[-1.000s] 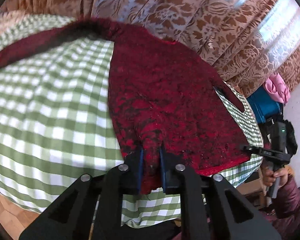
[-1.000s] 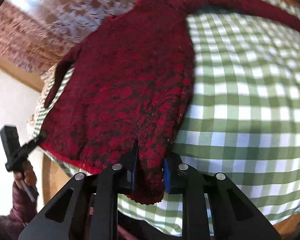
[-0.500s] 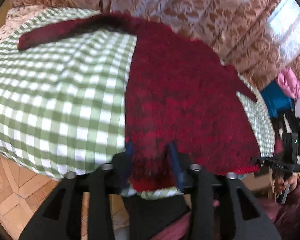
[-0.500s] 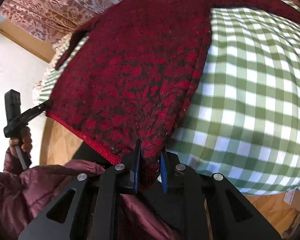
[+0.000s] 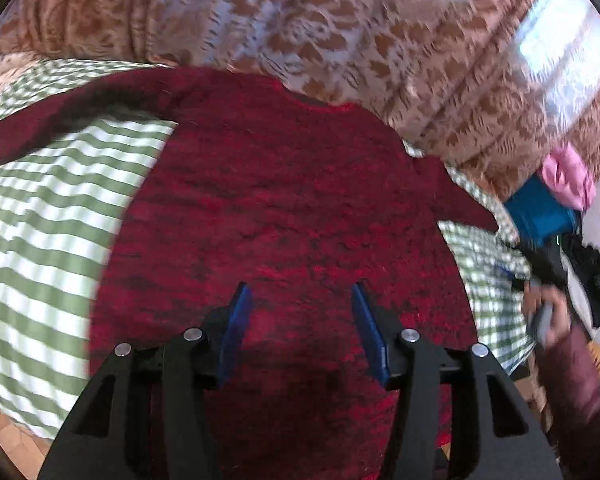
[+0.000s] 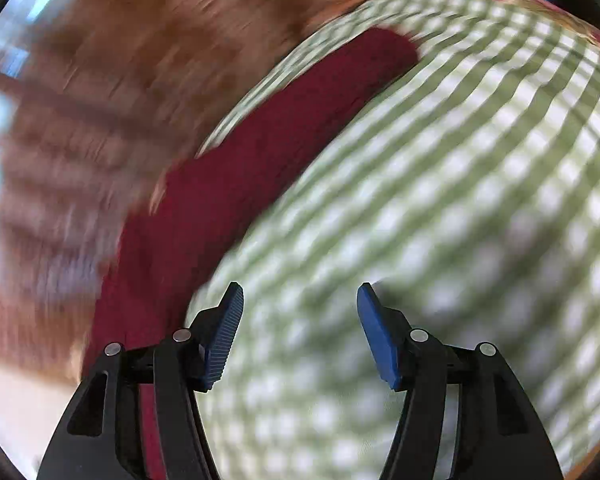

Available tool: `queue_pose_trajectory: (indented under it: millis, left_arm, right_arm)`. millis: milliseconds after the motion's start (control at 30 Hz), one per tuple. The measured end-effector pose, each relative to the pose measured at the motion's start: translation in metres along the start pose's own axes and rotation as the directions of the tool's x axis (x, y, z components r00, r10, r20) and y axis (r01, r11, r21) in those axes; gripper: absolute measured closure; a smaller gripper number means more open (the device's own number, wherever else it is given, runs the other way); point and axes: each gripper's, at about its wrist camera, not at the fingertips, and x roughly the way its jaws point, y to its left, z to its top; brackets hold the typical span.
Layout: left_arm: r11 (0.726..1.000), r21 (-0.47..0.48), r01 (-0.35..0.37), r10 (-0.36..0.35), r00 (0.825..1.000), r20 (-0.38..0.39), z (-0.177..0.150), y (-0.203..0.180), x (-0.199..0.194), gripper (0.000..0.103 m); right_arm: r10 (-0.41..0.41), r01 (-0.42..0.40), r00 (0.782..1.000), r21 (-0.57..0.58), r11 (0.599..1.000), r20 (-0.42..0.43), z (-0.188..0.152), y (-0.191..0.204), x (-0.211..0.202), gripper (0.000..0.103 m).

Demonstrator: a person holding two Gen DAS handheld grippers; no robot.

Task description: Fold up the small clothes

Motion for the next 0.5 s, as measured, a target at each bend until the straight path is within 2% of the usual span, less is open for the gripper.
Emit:
queue_pose_trajectory:
  millis: [67,133,200,267,333,367,400,467,500]
  left_arm:
    - [0.999,0.036,-0.024,0.025,0.999,-0.029,-0.007,-0.010,0.013,0.052]
    - [0.998,0.051,-0.038,0.041,0.997,-0.061,-0.010,-0.017,0.025,0.052]
    - [0.997,0.049,-0.054,0.058,0.994,-0.090,-0.009,-0.018,0.035,0.052]
    - [0.999,0.021,-0.049,0.051,0.993,-0.109,-0.009,-0.013,0.043,0.050]
    - [0.998,0.009,-0.068,0.068,0.991,-0.118,-0.007,-0.012,0.051,0.050]
    - [0.998,-0.001,-0.067,0.067,0.991,-0.118,-0.007,-0.011,0.054,0.049]
    - [0.998,-0.004,-0.067,0.067,0.991,-0.119,-0.006,-0.012,0.056,0.048]
    - [0.997,0.007,-0.075,0.076,0.989,-0.126,-0.006,-0.013,0.061,0.045]
    - [0.997,0.013,-0.077,0.078,0.989,-0.128,-0.006,-0.014,0.063,0.045]
  right_arm:
    - [0.014,-0.018,0.999,0.094,0.995,0.046,0.027,-0.009,0.013,0.045]
    - [-0.015,0.002,0.996,0.141,0.990,0.087,0.050,-0.005,0.031,0.045]
    - [-0.042,0.026,0.996,0.193,0.981,0.082,0.071,-0.003,0.055,0.047]
    - [-0.060,0.040,0.994,0.206,0.978,0.091,0.087,-0.005,0.068,0.048]
    - [-0.121,0.102,0.988,0.176,0.979,0.100,0.100,0.004,0.078,0.052]
    - [-0.143,0.124,0.984,0.169,0.978,0.106,0.106,0.005,0.080,0.063]
    - [-0.160,0.142,0.982,0.165,0.976,0.101,0.110,0.004,0.080,0.081]
    - [-0.176,0.160,0.978,0.135,0.978,0.113,0.109,0.001,0.072,0.090]
    - [-0.195,0.184,0.970,0.086,0.979,0.146,0.106,0.008,0.059,0.090]
